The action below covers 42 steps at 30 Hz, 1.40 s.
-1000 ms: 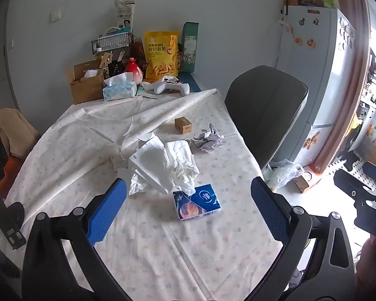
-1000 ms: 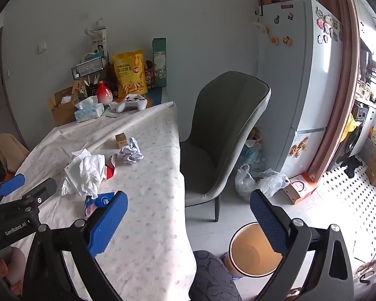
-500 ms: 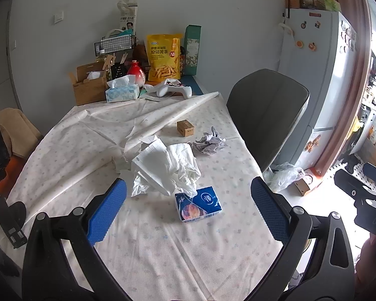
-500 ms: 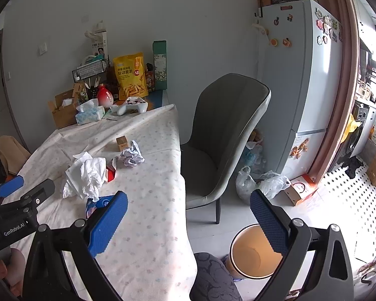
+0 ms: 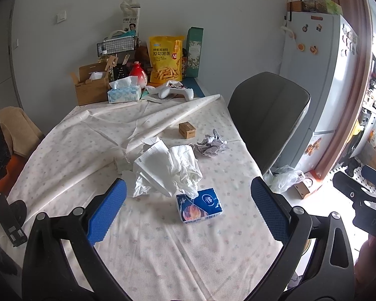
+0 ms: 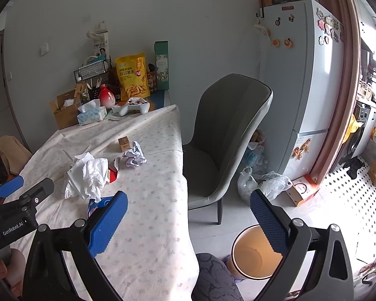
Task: Collect trash
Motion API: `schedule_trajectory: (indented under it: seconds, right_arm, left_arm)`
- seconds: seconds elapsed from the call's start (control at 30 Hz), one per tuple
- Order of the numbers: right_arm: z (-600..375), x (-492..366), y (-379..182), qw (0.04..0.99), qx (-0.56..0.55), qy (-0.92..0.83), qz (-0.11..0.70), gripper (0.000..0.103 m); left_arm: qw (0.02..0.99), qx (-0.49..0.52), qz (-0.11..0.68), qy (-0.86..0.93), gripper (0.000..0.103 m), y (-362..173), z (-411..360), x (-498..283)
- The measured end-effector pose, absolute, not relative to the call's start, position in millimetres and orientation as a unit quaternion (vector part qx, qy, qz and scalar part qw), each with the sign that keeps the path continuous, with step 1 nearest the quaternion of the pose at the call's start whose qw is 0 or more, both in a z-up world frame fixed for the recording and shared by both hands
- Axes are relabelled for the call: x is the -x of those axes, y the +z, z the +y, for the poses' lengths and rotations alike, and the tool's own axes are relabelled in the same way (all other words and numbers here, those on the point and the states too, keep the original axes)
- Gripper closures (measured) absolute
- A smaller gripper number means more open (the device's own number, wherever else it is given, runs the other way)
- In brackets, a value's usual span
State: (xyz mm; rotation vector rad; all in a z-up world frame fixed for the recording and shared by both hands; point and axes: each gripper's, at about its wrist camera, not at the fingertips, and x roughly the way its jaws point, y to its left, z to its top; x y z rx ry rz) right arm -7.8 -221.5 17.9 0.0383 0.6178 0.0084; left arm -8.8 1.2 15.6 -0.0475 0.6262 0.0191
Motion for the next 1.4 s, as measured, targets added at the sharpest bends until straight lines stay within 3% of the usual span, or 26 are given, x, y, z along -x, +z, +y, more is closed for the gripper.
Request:
schedule_trajectory:
  seconds: [1.4]
  right_arm:
    - [-216.0,9.4,17.1,0.953,-0.016,0.009,0.304,0.007]
  left_arm:
    - [0.953,0.036,0.301,0.016,0.005,18.3,4.9,11.0]
